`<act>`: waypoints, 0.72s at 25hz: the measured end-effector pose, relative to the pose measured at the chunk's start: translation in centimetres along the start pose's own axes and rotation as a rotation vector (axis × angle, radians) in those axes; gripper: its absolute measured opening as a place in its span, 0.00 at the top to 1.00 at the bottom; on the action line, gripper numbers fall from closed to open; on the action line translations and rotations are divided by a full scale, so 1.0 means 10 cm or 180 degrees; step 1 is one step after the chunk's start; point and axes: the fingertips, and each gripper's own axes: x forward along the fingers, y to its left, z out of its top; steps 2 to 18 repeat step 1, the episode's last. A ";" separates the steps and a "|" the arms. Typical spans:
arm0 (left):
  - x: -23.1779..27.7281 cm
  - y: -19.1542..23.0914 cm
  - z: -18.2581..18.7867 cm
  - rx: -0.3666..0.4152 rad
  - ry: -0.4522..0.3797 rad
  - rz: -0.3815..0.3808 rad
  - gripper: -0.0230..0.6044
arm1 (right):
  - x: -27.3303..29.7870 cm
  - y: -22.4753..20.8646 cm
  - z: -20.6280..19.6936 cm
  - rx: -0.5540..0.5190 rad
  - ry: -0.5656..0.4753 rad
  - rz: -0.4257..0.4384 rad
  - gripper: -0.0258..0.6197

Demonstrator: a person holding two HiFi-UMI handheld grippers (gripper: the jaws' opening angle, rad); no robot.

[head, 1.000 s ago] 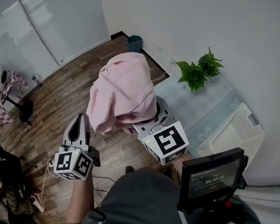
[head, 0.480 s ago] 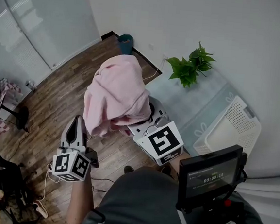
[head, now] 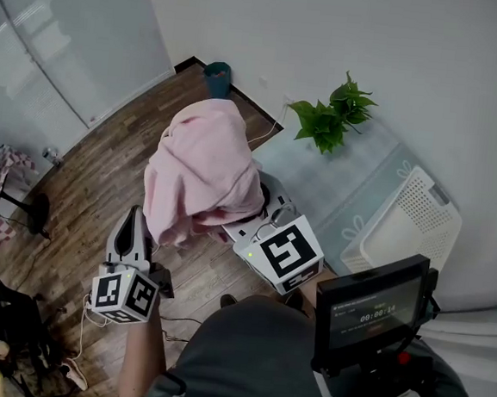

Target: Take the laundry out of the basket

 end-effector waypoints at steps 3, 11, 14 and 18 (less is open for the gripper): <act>0.00 -0.01 0.00 -0.0002 0.0001 -0.0004 0.95 | -0.01 0.00 0.01 0.0004 -0.0002 0.0001 0.62; 0.00 -0.01 0.00 -0.0002 0.0001 -0.0004 0.95 | -0.01 0.00 0.01 0.0004 -0.0002 0.0001 0.62; 0.00 -0.01 0.00 -0.0002 0.0001 -0.0004 0.95 | -0.01 0.00 0.01 0.0004 -0.0002 0.0001 0.62; 0.00 -0.01 0.00 -0.0002 0.0001 -0.0004 0.95 | -0.01 0.00 0.01 0.0004 -0.0002 0.0001 0.62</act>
